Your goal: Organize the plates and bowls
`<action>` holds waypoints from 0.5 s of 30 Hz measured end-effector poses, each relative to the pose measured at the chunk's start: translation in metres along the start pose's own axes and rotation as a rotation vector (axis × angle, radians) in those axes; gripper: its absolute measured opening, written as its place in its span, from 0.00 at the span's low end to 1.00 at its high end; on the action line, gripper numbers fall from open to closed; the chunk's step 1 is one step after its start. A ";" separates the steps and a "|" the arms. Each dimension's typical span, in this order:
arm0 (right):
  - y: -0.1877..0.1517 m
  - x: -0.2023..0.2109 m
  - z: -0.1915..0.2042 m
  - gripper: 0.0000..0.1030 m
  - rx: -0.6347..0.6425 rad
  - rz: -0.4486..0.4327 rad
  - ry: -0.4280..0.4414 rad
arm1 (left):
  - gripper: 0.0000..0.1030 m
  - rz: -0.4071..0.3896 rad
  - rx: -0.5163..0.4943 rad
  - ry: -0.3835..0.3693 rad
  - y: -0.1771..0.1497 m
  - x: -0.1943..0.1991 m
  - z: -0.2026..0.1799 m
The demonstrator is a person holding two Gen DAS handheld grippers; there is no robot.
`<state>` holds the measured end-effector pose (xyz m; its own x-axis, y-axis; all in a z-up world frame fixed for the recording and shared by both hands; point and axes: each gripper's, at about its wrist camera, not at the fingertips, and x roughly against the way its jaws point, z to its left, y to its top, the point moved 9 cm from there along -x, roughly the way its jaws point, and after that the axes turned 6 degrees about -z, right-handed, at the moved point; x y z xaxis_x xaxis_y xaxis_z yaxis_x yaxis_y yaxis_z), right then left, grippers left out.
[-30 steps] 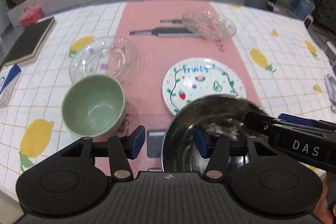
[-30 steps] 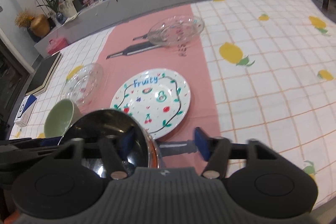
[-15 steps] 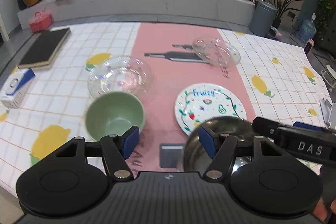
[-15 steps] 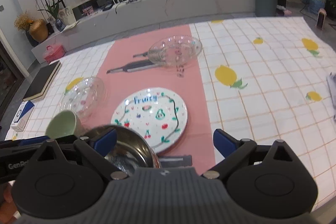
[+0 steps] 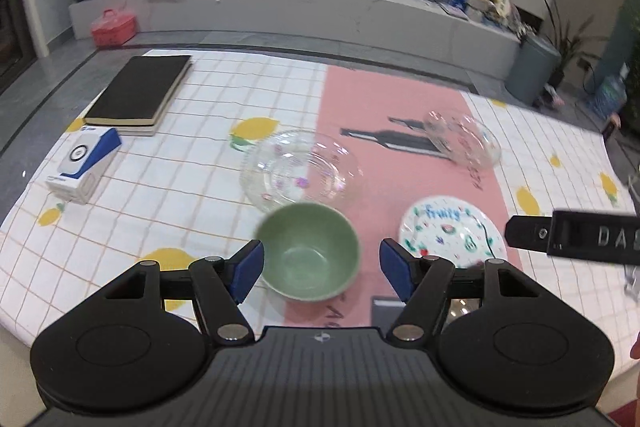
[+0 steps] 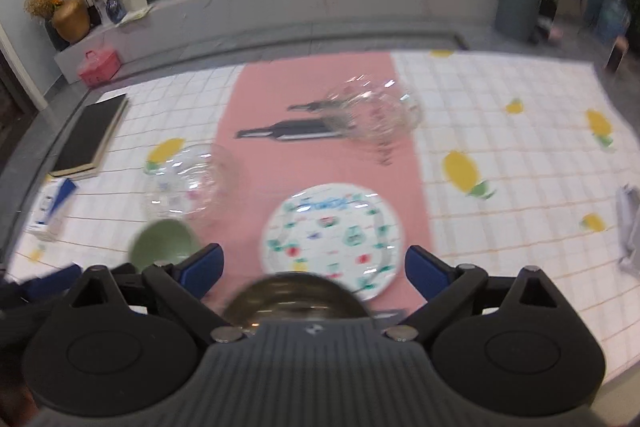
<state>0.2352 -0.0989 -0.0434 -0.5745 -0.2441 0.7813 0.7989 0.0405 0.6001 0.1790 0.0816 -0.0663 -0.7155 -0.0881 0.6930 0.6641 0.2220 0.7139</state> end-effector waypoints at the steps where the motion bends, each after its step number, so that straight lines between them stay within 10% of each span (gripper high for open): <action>1: 0.003 -0.003 0.010 0.93 0.002 0.014 0.007 | 0.76 -0.002 0.012 0.003 0.003 0.000 0.007; 15: -0.034 -0.098 0.078 0.80 -0.172 0.151 0.119 | 0.78 0.108 0.143 -0.015 -0.005 -0.040 0.073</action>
<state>0.2505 -0.0004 -0.1266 -0.4292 -0.3609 0.8280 0.8986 -0.0777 0.4319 0.1889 0.1547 -0.1046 -0.6459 -0.0419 0.7623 0.7001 0.3656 0.6133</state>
